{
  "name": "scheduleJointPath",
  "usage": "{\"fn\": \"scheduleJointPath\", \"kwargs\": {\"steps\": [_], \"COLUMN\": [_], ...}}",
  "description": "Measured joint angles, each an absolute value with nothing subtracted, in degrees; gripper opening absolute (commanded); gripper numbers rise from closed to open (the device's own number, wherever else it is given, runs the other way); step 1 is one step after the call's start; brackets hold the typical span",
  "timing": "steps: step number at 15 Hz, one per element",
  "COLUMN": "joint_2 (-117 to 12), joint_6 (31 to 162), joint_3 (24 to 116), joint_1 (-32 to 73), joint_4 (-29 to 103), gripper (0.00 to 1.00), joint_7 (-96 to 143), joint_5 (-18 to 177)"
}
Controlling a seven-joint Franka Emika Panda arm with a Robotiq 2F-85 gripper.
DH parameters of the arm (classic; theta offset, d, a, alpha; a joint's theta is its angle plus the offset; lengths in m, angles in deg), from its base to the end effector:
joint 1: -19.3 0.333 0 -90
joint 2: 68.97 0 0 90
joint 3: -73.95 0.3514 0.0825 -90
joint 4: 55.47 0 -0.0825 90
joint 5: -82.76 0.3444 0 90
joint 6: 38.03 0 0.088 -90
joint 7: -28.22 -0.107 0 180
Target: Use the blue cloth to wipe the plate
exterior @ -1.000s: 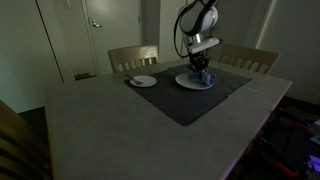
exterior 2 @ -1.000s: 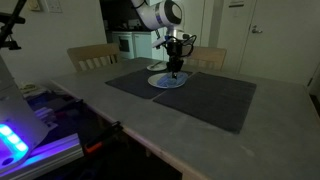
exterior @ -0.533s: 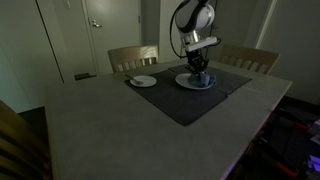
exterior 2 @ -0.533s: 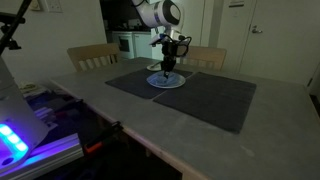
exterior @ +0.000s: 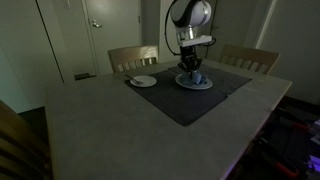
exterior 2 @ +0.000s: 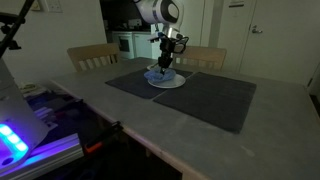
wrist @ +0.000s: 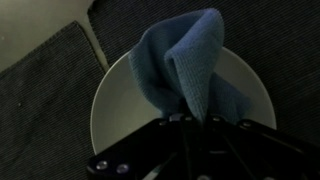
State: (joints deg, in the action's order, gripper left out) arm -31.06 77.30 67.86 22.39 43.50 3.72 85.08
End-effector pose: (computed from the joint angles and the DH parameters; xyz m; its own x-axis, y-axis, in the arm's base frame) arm 0.6191 -0.0226 0.2345 0.8209 -0.4765 -0.3149 -0.4394 -0.8791 0.1846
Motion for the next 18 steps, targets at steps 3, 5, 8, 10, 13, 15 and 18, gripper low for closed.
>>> {"fn": "scheduleJointPath", "kwargs": {"steps": [3,5,8,10,13,15,18], "joint_2": [-31.03,-31.01,-30.93,-30.89,-30.87,-30.86,-30.86], "joint_6": [81.1,84.39,88.32,89.69,89.74,88.46,85.38], "joint_3": [67.84,67.65,66.68,65.78,64.58,64.01,63.9], "joint_1": [21.95,21.87,22.31,22.82,23.48,23.79,24.19], "joint_4": [43.57,43.8,44.36,44.76,45.5,45.87,46.06], "gripper": [0.02,0.02,0.02,0.02,0.02,0.02,0.02], "joint_7": [3.81,3.16,-0.01,-2.07,-3.6,-3.81,-3.17], "joint_5": [85.36,85.36,84.41,83.25,80.76,78.43,75.66]}}
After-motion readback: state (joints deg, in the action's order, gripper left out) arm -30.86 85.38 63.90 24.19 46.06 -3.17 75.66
